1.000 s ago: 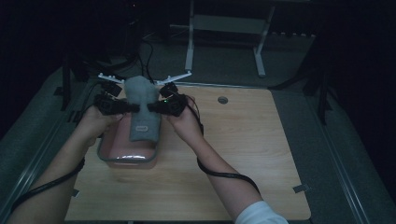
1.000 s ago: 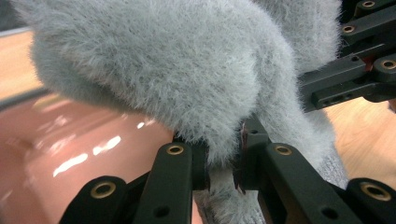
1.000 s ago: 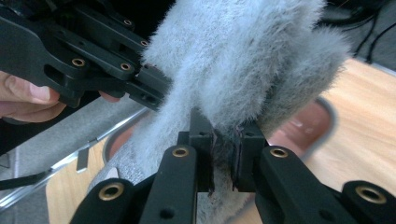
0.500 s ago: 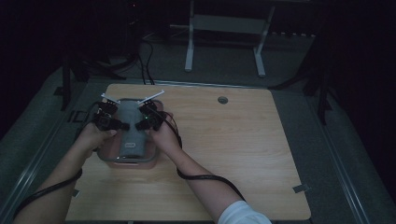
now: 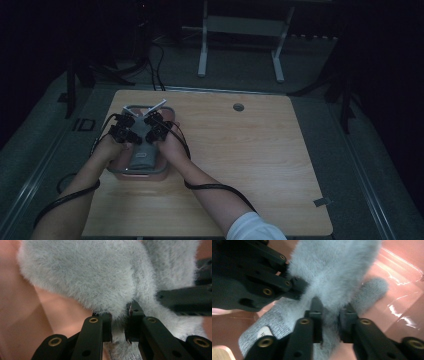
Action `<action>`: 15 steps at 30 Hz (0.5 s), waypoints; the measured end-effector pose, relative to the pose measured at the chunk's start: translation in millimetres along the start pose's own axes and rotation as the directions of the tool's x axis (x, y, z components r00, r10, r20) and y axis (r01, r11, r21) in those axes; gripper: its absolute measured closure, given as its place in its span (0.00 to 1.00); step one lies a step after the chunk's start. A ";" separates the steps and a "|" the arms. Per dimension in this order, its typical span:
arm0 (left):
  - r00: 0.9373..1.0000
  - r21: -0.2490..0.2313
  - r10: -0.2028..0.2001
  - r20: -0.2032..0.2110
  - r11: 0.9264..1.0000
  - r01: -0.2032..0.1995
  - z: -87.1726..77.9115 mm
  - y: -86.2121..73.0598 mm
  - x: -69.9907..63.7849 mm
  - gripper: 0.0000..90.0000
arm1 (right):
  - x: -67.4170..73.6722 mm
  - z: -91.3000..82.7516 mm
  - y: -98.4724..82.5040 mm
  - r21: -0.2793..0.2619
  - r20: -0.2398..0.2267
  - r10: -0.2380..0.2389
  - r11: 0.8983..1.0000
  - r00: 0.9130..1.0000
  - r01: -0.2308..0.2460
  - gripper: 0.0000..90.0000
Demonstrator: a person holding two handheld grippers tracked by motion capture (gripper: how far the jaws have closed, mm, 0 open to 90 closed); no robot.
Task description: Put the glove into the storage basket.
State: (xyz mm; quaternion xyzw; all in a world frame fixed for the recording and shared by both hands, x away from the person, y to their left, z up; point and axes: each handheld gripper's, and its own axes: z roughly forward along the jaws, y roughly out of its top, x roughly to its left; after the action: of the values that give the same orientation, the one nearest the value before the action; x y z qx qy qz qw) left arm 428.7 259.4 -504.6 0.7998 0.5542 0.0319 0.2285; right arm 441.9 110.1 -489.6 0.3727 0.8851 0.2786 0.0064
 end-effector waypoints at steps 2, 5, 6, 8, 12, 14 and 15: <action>1.000 0.012 0.004 0.001 1.000 -0.004 3.4 0.4 0.0 0.88 | -2.3 -3.5 0.0 -0.019 -0.003 0.002 1.000 1.000 -0.002 0.73; 1.000 0.026 0.007 -0.016 1.000 -0.007 7.5 1.7 -2.2 0.87 | -4.6 -9.1 -0.2 -0.035 0.001 0.001 0.999 1.000 -0.001 0.66; 1.000 0.030 0.008 -0.021 1.000 -0.007 8.4 2.1 -2.7 0.87 | -5.4 -10.7 -0.3 -0.036 0.009 -0.003 0.999 1.000 0.003 0.64; 0.999 0.038 0.009 -0.042 0.999 -0.007 9.9 2.7 -3.7 0.85 | -7.8 -12.9 -0.9 -0.032 0.007 -0.004 0.999 1.000 0.004 0.61; 0.997 0.025 0.012 -0.082 1.000 -0.010 10.6 2.7 -5.2 0.74 | -15.9 -19.5 -3.9 -0.055 -0.012 0.008 0.998 1.000 -0.008 0.57; 0.995 0.015 0.012 -0.095 1.000 -0.011 10.1 2.4 -5.8 0.69 | -19.3 -22.3 -5.2 -0.066 -0.025 0.005 0.998 1.000 -0.007 0.54; 0.994 0.003 0.010 -0.108 1.000 -0.009 8.8 2.2 -5.8 0.64 | -20.9 -24.1 -5.8 -0.071 -0.038 0.009 0.997 0.999 -0.012 0.54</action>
State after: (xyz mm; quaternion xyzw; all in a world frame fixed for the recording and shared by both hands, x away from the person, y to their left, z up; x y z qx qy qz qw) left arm 431.1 250.7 -510.4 0.7998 0.5620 0.0756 0.1970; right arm 447.9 81.2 -476.3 0.3716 0.8726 0.3169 0.0013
